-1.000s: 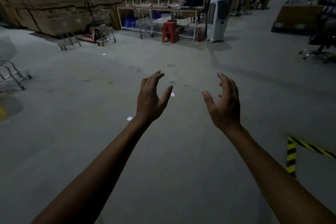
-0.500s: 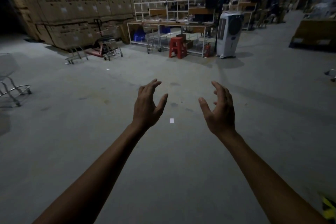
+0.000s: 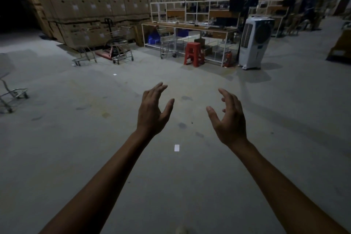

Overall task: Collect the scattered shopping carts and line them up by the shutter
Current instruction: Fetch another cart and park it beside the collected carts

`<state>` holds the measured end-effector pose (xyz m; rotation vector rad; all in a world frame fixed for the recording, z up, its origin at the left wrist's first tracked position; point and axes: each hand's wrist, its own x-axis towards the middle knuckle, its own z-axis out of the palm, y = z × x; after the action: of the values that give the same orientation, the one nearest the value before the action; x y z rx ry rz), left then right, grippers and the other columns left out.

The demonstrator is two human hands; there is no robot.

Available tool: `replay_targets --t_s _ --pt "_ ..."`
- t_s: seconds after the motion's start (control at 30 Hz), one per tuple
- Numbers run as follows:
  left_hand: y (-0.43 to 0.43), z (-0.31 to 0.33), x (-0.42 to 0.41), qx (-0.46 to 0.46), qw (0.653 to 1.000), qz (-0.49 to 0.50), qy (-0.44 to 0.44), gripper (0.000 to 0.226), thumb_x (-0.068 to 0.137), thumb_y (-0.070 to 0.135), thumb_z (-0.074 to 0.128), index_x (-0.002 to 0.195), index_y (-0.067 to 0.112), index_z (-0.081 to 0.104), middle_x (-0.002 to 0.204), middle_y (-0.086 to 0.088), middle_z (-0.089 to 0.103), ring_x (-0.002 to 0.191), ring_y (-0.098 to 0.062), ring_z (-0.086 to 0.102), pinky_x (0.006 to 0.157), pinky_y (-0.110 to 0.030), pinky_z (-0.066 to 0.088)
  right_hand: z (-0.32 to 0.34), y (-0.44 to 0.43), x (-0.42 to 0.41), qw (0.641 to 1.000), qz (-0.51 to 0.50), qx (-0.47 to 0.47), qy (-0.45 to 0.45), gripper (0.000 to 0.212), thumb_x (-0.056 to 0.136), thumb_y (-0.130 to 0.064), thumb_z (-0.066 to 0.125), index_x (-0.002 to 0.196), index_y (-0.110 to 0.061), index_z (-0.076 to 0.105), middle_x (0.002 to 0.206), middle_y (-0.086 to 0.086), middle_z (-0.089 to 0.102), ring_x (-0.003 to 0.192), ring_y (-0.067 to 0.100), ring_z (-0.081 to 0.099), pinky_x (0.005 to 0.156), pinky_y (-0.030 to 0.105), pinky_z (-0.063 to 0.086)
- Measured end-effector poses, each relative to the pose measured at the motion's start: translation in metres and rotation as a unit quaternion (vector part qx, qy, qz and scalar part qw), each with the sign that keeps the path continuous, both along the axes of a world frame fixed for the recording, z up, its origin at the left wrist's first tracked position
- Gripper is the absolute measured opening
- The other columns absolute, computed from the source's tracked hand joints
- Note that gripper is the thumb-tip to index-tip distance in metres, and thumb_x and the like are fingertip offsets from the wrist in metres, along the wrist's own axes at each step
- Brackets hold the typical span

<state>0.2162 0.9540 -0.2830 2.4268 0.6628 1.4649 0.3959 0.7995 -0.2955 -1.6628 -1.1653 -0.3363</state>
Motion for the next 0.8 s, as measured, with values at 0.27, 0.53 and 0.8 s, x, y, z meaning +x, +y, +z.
replay_targets --t_s 0.27,0.53,0.8 --pt "0.198 0.01 0.168 -0.007 1.0 0.009 -0.021 0.054 0.093 0.042 0.056 0.136 0.009 0.055 0.141 -0.011 0.057 0.127 -0.027 0.051 0.097 -0.04 0.05 0.017 0.194 0.164 1.0 -0.001 -0.001 -0.007 0.068 0.089 -0.053 0.051 0.145 -0.014 0.044 0.14 0.01 0.051 0.123 0.026 0.052 0.091 0.05 0.055" --pt "0.348 0.011 0.32 -0.011 1.0 -0.007 0.0 0.053 0.093 0.041 0.056 0.136 0.01 0.055 0.141 -0.011 0.056 0.127 -0.026 0.051 0.096 -0.044 0.051 0.018 0.352 0.318 1.0 -0.013 0.01 0.018 0.069 0.089 -0.053 0.05 0.145 -0.013 0.044 0.14 0.011 0.051 0.124 0.026 0.052 0.092 0.051 0.055" --pt "0.519 -0.015 0.481 -0.014 1.0 0.026 -0.003 0.051 0.093 0.039 0.059 0.135 0.01 0.055 0.141 -0.011 0.057 0.123 -0.026 0.052 0.09 -0.045 0.053 -0.001 0.536 0.498 0.999 0.003 0.041 0.025 0.066 0.09 -0.05 0.053 0.145 -0.013 0.043 0.141 0.011 0.051 0.123 0.026 0.053 0.09 0.05 0.055"
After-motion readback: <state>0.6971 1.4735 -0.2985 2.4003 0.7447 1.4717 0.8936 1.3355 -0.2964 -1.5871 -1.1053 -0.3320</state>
